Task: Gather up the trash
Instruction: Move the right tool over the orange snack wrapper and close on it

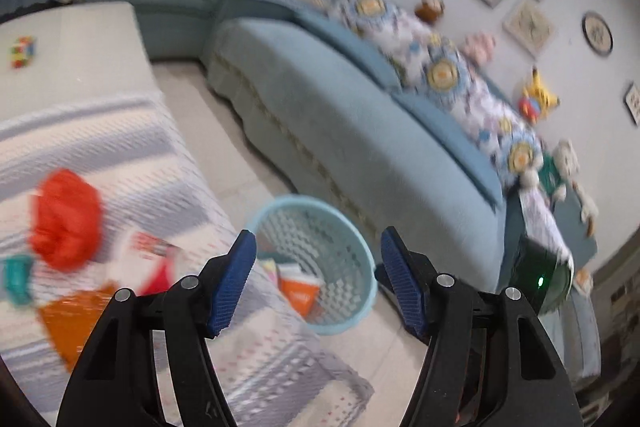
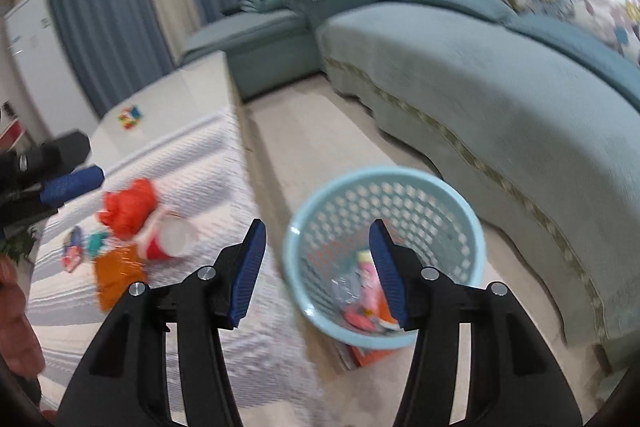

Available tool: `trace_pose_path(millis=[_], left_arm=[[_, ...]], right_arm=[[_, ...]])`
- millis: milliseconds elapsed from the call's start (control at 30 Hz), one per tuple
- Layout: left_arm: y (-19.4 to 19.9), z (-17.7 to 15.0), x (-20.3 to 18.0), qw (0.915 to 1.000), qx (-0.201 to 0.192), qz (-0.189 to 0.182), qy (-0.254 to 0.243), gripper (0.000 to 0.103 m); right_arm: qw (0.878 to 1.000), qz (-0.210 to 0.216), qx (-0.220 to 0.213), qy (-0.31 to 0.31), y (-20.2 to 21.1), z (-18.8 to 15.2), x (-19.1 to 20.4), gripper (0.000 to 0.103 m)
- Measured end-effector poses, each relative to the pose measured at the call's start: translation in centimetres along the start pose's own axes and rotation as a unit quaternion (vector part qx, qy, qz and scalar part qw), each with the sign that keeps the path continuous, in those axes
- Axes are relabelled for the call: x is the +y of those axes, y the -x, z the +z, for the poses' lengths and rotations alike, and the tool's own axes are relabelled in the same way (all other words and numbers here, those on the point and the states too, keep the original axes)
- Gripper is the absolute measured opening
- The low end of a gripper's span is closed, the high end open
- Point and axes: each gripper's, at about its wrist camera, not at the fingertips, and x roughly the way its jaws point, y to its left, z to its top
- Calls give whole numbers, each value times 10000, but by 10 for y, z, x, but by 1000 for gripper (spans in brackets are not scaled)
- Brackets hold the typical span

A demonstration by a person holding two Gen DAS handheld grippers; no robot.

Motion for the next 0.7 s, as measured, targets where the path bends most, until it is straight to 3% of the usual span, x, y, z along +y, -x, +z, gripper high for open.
trace_pose_path(millis=[200,300,333,433,700], left_arm=[[86,2,57,9912,-773,1071,109,65],[117,-4,93,9783,-997,1795,267,68],[128,-8,112,9703,-1073,2135,362,68],[145,-17,154,9532,-1101,2710,769,70],[143,-45,247,9256,-787,3284,1709,76]], right_arm=[[9970,536,-150,529,4,4,64,50],[9939,725,-74,822,-2,-1,94,50],[9925,799,-15,930,-6,-4,106,50],[9880,940,87,1222,-17,-14,137,50],[9778,1161,432,1691,-48,-44,201,70]])
